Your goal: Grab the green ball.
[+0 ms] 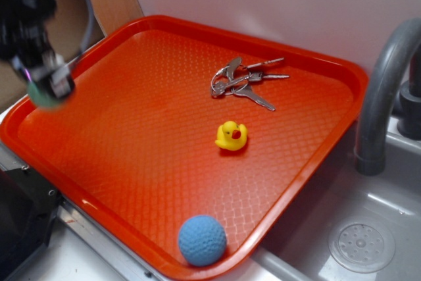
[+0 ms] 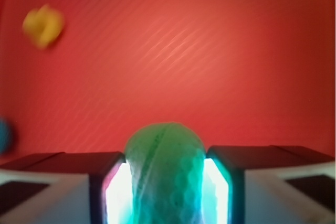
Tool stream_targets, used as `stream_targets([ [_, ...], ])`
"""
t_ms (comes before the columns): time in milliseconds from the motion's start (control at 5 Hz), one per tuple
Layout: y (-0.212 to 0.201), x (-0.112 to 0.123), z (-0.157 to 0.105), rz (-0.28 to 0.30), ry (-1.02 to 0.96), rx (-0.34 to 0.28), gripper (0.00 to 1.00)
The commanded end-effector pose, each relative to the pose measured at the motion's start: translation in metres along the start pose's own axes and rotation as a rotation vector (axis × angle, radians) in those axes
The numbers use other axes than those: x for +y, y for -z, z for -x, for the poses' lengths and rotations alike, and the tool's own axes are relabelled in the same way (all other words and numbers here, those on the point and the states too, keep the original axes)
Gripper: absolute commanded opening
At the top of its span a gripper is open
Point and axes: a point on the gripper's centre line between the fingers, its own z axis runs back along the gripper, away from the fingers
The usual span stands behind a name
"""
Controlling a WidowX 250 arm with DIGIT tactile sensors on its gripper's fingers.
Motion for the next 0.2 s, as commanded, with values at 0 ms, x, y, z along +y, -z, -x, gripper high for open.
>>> stream_targets([
  [0,-0.1001,0.0376,-0.0237,-0.045,-0.088,-0.082,0.00],
])
